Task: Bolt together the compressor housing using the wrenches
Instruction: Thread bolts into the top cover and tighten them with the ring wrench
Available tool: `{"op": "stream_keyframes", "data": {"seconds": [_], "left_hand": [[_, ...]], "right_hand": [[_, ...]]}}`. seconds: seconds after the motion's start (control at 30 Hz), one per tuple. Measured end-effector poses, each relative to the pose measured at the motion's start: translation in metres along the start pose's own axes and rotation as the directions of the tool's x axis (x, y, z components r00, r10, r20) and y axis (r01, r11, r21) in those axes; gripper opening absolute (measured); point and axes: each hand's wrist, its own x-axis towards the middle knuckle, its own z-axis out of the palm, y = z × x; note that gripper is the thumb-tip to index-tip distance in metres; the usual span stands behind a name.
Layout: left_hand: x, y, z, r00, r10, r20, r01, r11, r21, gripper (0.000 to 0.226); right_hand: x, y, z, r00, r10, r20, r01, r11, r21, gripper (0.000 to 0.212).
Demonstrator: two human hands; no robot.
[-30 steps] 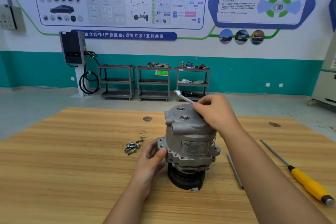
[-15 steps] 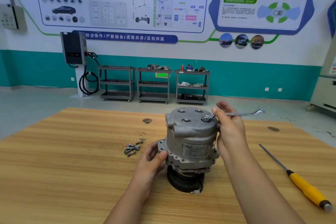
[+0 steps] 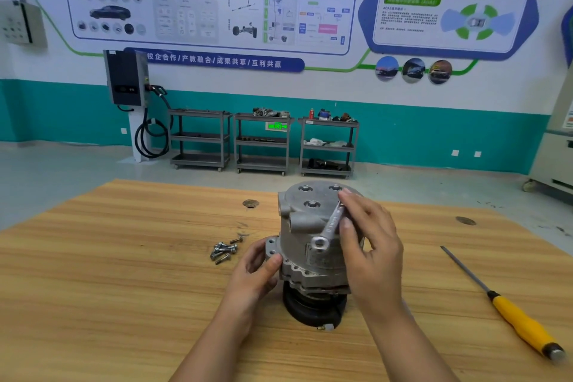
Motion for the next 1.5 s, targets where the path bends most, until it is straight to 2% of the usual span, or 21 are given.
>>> {"op": "stream_keyframes", "data": {"seconds": [0.1,0.2,0.3,0.43,0.53,0.67,0.73,0.8,0.87,0.9,0.97,1.03,1.1,1.17,1.27,1.37,1.47,1.5], "left_hand": [[0.0,0.0,0.0,1.0,-0.008,0.005,0.008,1.0,-0.015,0.057],[0.001,-0.001,0.0,1.0,-0.009,-0.004,0.009,1.0,-0.026,0.059],[0.001,0.0,0.001,1.0,-0.006,-0.004,0.006,1.0,-0.026,0.059],[0.001,0.0,0.001,1.0,-0.007,0.011,0.008,1.0,-0.025,0.054],[0.001,0.0,0.001,1.0,-0.014,0.014,0.014,0.999,-0.036,0.052],[0.002,0.0,0.0,1.0,-0.018,0.018,0.019,0.999,-0.051,0.055],[0.002,-0.001,0.0,0.999,-0.024,0.028,0.025,0.999,-0.043,0.055],[0.003,-0.002,-0.001,0.999,-0.024,0.031,0.026,0.999,-0.039,0.055],[0.003,-0.002,-0.001,0.999,-0.027,0.029,0.028,0.999,-0.036,0.056],[0.003,-0.002,0.0,0.999,-0.029,0.031,0.03,0.999,-0.032,0.058],[0.004,-0.002,0.0,0.999,-0.029,0.037,0.03,0.999,-0.024,0.064],[0.004,-0.002,-0.001,0.999,-0.027,0.041,0.028,0.999,-0.024,0.068],[0.004,-0.002,-0.002,0.999,-0.024,0.043,0.025,0.999,-0.021,0.068],[0.004,-0.004,-0.004,0.999,-0.022,0.042,0.022,1.0,-0.007,0.065],[0.004,-0.004,-0.005,1.0,-0.012,0.021,0.012,1.0,-0.005,0.062],[0.002,-0.003,-0.003,1.0,-0.009,0.006,0.009,1.0,-0.03,0.059],[0.002,-0.003,-0.002,1.0,-0.008,0.005,0.008,1.0,-0.03,0.058],[0.002,-0.003,-0.003,1.0,-0.009,0.009,0.009,1.0,-0.027,0.059]], "right_hand": [[0.014,-0.002,-0.002,0.996,-0.072,0.053,0.076,0.994,-0.083,0.026],[0.034,-0.005,-0.001,0.99,-0.047,0.134,0.075,0.974,-0.214,0.014],[0.052,-0.008,0.005,0.974,0.048,0.22,0.042,0.922,-0.386,0.014],[0.077,-0.011,0.013,0.909,0.316,0.273,-0.139,0.846,-0.515,0.03],[0.091,-0.008,0.013,0.809,0.509,0.292,-0.369,0.828,-0.422,0.031],[0.097,0.004,0.012,0.74,0.633,0.229,-0.52,0.754,-0.402,0.019],[0.097,0.012,0.005,0.663,0.713,0.228,-0.653,0.7,-0.291,0.014],[0.096,0.018,-0.005,0.559,0.774,0.297,-0.771,0.617,-0.156,0.013],[0.09,0.026,-0.013,0.509,0.801,0.316,-0.837,0.546,-0.038,0.016],[0.086,0.029,-0.014,0.512,0.804,0.303,-0.851,0.523,0.049,0.016],[0.075,0.033,-0.013,0.562,0.793,0.236,-0.825,0.515,0.234,0.014],[0.06,0.031,-0.008,0.642,0.758,0.116,-0.732,0.561,0.386,0.008],[0.047,0.024,-0.004,0.732,0.68,-0.039,-0.59,0.662,0.463,0.01],[0.035,0.017,-0.001,0.837,0.534,-0.124,-0.449,0.797,0.403,0.018],[0.019,0.011,0.0,0.934,0.353,-0.052,-0.335,0.918,0.213,0.019],[0.009,0.011,-0.007,0.964,0.265,0.028,-0.266,0.96,0.091,0.02],[0.002,0.013,-0.014,0.971,0.203,0.129,-0.213,0.975,0.069,0.035],[0.002,0.012,-0.016,0.971,0.186,0.152,-0.197,0.978,0.064,0.035]]}}
